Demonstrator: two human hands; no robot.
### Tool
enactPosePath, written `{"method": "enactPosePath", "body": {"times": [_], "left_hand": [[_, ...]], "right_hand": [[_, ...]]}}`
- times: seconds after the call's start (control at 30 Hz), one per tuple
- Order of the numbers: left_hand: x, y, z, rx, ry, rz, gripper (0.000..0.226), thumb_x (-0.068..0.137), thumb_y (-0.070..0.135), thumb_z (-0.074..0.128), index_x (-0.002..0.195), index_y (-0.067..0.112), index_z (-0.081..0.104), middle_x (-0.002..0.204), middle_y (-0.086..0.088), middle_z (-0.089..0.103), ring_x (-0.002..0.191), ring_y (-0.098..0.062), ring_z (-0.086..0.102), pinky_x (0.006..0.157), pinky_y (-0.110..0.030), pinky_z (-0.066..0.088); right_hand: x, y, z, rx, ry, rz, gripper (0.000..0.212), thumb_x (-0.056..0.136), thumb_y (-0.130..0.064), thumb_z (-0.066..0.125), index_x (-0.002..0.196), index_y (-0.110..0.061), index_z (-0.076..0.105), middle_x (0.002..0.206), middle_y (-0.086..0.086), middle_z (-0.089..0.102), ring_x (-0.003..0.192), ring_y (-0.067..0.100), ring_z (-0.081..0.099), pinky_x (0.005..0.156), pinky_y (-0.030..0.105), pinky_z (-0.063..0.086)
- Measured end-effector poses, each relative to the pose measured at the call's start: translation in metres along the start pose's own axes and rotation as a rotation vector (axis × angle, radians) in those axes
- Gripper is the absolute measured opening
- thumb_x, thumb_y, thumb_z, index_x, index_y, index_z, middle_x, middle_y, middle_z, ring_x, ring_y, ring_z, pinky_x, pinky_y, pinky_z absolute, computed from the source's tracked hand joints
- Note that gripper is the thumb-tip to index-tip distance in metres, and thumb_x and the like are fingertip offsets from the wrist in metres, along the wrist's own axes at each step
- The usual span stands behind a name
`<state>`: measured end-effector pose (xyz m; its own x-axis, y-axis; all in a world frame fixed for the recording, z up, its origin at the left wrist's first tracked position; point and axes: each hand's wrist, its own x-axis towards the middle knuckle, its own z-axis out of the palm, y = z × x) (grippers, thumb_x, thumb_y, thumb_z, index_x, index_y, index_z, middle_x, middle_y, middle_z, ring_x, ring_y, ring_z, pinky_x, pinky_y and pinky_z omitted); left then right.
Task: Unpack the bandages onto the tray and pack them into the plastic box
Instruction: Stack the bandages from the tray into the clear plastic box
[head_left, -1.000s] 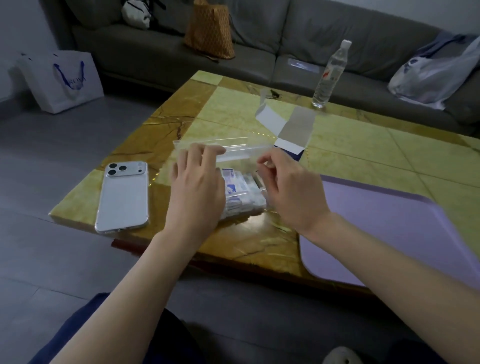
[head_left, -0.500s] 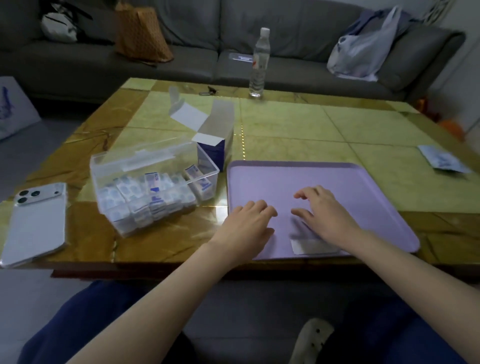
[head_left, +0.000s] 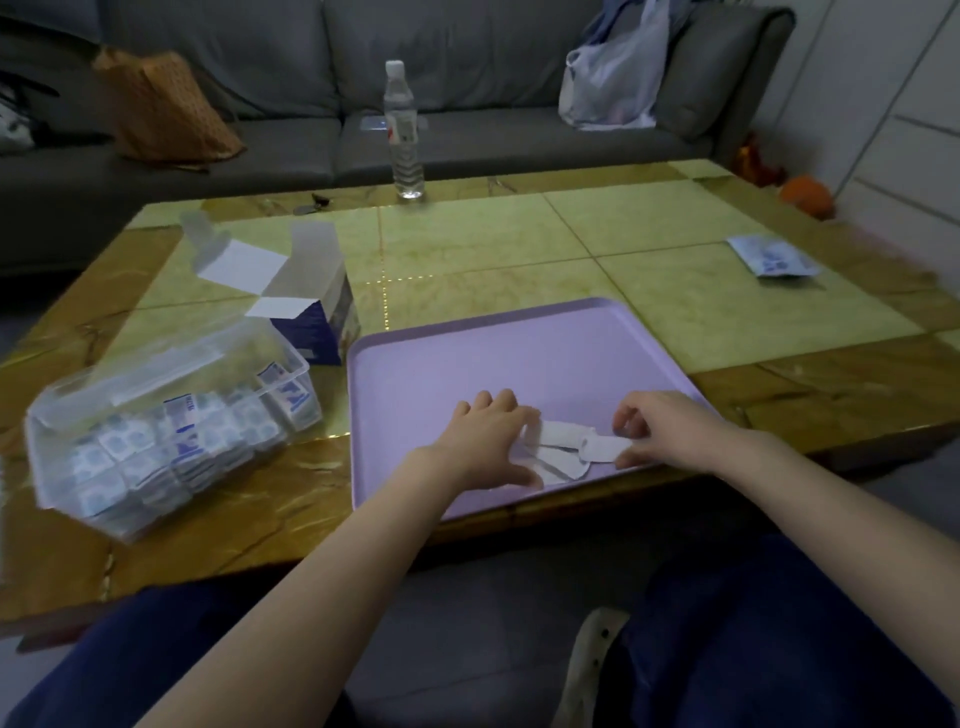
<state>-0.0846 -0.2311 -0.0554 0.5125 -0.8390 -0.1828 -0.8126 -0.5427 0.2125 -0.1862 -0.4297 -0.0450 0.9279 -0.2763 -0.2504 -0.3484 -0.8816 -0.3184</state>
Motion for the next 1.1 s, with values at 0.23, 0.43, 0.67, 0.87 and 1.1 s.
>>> {"method": "enactPosePath", "body": {"times": [0.23,0.43,0.67,0.87,1.1], "left_hand": [[0.005,0.01,-0.003,-0.045,-0.038,-0.051,0.055,0.08,0.045,0.068,0.125,0.019,0.046,0.12,-0.007,0.042,0.114,-0.025,0.036,0.093,-0.035,0.031],[0.007,0.01,-0.003,-0.058,-0.074,-0.088,0.053,0.082,0.045,0.066,0.12,0.014,0.046,0.12,-0.007,0.05,0.11,-0.025,0.041,0.083,-0.031,0.031],[0.011,-0.001,-0.002,-0.119,-0.105,-0.136,0.053,0.079,0.048,0.068,0.115,0.014,0.049,0.112,-0.005,0.052,0.104,-0.024,0.044,0.079,-0.03,0.031],[0.005,-0.011,-0.006,-0.182,-0.072,-0.126,0.038,0.087,0.032,0.062,0.118,0.013,0.053,0.117,-0.008,0.052,0.108,-0.025,0.046,0.091,-0.03,0.038],[0.0,-0.001,-0.014,-0.228,-0.04,-0.163,0.036,0.093,0.019,0.054,0.126,0.007,0.048,0.124,-0.008,0.056,0.112,-0.023,0.052,0.088,-0.027,0.039]], "right_hand": [[-0.001,0.001,-0.001,0.027,-0.006,-0.005,0.019,0.068,-0.024,0.078,0.076,-0.019,0.062,0.082,0.0,0.066,0.079,0.016,0.059,0.06,0.022,0.04],[0.001,0.002,0.0,0.234,0.12,0.035,0.018,0.074,-0.013,0.072,0.083,-0.017,0.056,0.078,-0.003,0.064,0.08,0.019,0.061,0.07,0.031,0.046],[0.001,-0.021,-0.003,0.218,0.177,-0.164,0.011,0.095,-0.007,0.048,0.085,-0.007,0.052,0.083,0.007,0.052,0.082,0.02,0.049,0.063,0.027,0.026],[0.001,-0.046,0.01,0.238,-0.012,-0.291,0.012,0.088,-0.01,0.061,0.097,-0.015,0.068,0.09,-0.003,0.065,0.086,0.008,0.059,0.074,0.013,0.042],[0.008,-0.058,0.023,0.091,-0.006,-0.351,0.037,0.078,-0.014,0.072,0.112,-0.017,0.06,0.106,-0.002,0.049,0.094,0.012,0.048,0.086,0.027,0.042]]}}
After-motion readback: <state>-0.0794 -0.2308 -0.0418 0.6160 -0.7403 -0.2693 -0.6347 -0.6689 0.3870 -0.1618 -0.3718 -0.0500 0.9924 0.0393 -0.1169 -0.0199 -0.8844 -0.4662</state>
